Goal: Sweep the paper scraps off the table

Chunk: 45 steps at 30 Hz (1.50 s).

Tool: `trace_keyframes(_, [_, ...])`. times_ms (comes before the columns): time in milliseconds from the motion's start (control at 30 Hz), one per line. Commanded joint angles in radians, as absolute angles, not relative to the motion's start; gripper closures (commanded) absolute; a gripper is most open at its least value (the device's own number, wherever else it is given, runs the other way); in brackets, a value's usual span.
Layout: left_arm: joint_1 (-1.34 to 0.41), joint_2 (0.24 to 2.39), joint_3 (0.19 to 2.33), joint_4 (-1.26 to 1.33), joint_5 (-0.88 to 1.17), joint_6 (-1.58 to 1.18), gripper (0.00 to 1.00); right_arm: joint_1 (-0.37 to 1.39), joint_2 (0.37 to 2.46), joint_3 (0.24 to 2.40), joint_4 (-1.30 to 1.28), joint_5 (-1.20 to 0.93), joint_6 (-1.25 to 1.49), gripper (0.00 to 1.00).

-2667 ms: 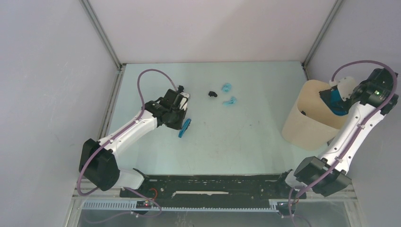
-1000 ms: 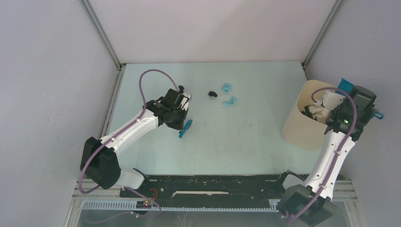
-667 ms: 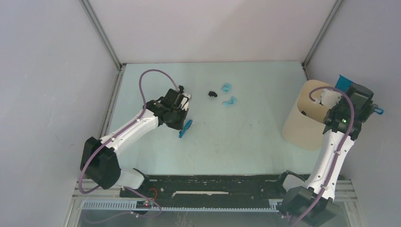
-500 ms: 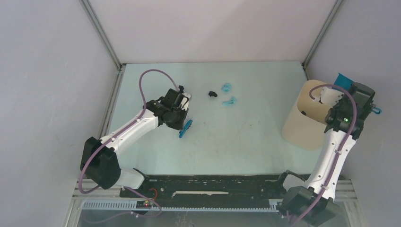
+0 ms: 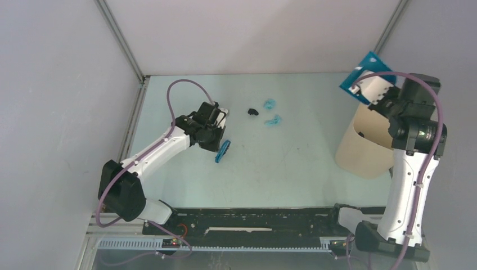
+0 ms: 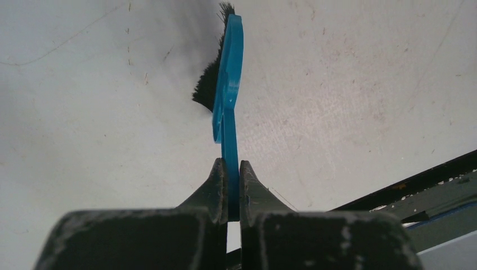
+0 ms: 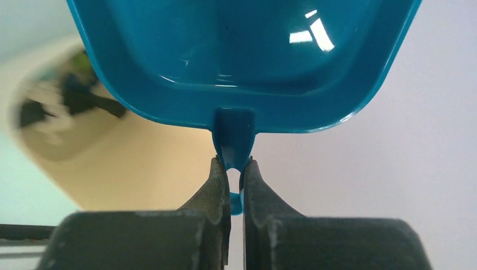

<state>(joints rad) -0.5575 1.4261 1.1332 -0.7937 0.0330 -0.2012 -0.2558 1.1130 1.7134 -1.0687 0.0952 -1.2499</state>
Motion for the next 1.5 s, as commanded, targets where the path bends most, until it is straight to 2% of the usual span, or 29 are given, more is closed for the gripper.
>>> trace_keyframes(0, [-0.551,1.425,1.207,-0.808,0.062,-0.218,1.00,-0.096,1.112,1.703,-1.186,0.025,-1.031,1.00])
trace_keyframes(133, [-0.534,1.421,1.269,-0.795,0.068,-0.256,1.00,0.013,1.127,1.652,-1.239,-0.090,-0.933,1.00])
trace_keyframes(300, [-0.516,1.466,1.395,-0.757,0.101,-0.316,1.00,0.161,1.109,1.454,-1.329,-0.246,-0.939,1.00])
trace_keyframes(467, [-0.515,1.577,1.570,-0.655,0.143,-0.403,1.00,0.334,1.077,1.199,-1.313,-0.204,-0.881,1.00])
trace_keyframes(600, [-0.510,1.704,1.638,-0.387,0.223,-0.614,1.00,0.348,1.074,1.045,-1.218,-0.192,-0.829,1.00])
trace_keyframes(800, [-0.509,1.955,1.687,0.028,0.274,-1.092,1.00,0.338,1.061,0.970,-1.112,-0.103,-0.772,1.00])
trace_keyframes(900, [-0.510,2.092,1.757,0.111,0.268,-1.276,1.00,0.345,1.062,0.950,-1.086,-0.119,-0.738,1.00])
trace_keyframes(1033, [-0.512,2.219,1.823,0.149,0.226,-1.382,1.00,0.357,1.081,0.916,-1.046,-0.129,-0.690,1.00])
trace_keyframes(1233, [-0.500,2.287,1.795,0.154,0.192,-1.452,1.00,0.373,1.083,0.868,-1.001,-0.174,-0.644,1.00])
trace_keyframes(1467, [-0.466,2.187,1.516,0.282,0.192,-1.481,1.00,0.378,1.090,0.840,-0.973,-0.177,-0.642,1.00])
